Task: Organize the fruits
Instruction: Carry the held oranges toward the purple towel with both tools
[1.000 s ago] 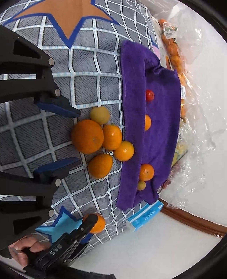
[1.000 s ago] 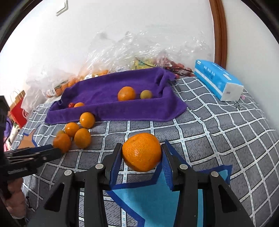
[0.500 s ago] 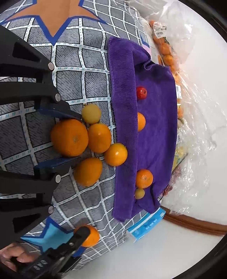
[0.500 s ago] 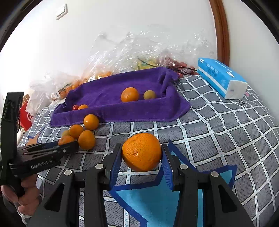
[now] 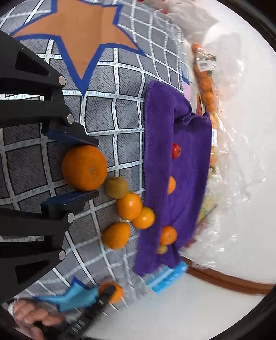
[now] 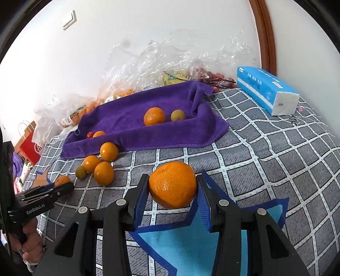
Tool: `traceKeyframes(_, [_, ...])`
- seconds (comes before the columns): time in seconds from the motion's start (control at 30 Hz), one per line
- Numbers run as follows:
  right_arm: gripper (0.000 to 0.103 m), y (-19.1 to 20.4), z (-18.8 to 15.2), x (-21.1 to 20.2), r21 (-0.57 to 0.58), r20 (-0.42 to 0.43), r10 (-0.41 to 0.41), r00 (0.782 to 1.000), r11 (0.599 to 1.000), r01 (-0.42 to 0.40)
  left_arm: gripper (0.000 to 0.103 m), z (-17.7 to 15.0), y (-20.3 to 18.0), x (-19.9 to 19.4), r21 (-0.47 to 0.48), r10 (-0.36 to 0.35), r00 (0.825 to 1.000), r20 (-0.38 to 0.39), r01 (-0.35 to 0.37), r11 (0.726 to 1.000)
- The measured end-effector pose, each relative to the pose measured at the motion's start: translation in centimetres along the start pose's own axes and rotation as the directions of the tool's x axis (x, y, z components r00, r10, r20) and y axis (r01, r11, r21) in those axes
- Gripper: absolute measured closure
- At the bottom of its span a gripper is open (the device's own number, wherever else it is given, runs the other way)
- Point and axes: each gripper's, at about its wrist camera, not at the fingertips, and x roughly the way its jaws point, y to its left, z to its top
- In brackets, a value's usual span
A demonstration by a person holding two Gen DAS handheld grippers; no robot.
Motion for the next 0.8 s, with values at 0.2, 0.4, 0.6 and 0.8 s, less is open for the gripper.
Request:
traceKeyframes(0.2, [0.06, 0.0, -0.1, -0.2, 0.0, 0.009, 0.007, 1.0, 1.0, -0.007, 0.065, -0.1, 0.9, -0.5, -0.062, -0.045, 0.998, 0.043, 0.047, 0.997])
traceKeyframes(0.4, [0.06, 0.6, -0.2, -0.8, -0.023, 0.036, -0.019, 0.999, 1.0, 0.02, 0.065, -0.1, 0.9, -1.5, -0.064, -0.031, 0.994, 0.105, 0.038, 0.997])
traceKeyframes(0.6, [0.06, 0.4, -0.4, -1.3, -0.012, 0.053, -0.022, 0.998, 1.0, 0.023, 0.065, -0.1, 0.7, -2.1, -0.051, -0.027, 0.99, 0.14, 0.035, 0.998])
traceKeyframes(0.8, [0.06, 0.3, -0.7, -2.2, 0.003, 0.069, -0.045, 0.997, 0.999, 0.045, 0.065, -0.2, 0.8, -2.7, -0.058, -0.021, 0.986, 0.165, 0.031, 0.998])
